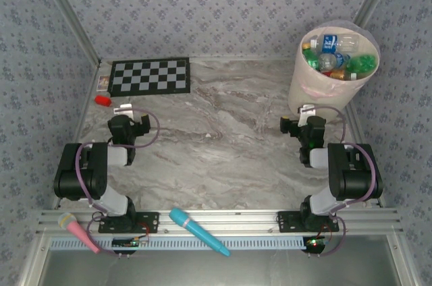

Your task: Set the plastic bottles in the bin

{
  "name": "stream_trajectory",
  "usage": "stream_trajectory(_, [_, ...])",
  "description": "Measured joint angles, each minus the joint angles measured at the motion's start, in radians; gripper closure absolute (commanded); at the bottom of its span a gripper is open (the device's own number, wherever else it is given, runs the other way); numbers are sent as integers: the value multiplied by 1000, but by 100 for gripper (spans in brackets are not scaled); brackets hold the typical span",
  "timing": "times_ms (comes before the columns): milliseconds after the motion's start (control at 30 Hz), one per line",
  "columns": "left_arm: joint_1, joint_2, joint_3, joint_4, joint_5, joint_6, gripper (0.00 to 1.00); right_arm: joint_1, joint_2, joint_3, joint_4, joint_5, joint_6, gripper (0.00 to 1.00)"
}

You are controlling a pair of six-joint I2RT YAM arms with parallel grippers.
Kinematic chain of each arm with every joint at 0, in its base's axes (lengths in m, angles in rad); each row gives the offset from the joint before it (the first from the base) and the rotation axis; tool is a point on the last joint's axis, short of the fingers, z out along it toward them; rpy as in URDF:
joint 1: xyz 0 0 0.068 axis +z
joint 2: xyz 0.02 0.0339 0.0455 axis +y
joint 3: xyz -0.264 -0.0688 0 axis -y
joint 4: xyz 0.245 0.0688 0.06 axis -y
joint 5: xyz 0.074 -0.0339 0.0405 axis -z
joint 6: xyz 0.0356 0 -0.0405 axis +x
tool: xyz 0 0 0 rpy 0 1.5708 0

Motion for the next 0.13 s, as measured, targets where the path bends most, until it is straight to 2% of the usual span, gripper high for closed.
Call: stream_trajectory(133, [0, 0, 0, -2, 41, 11, 0, 0, 0, 2, 0, 0, 1, 1])
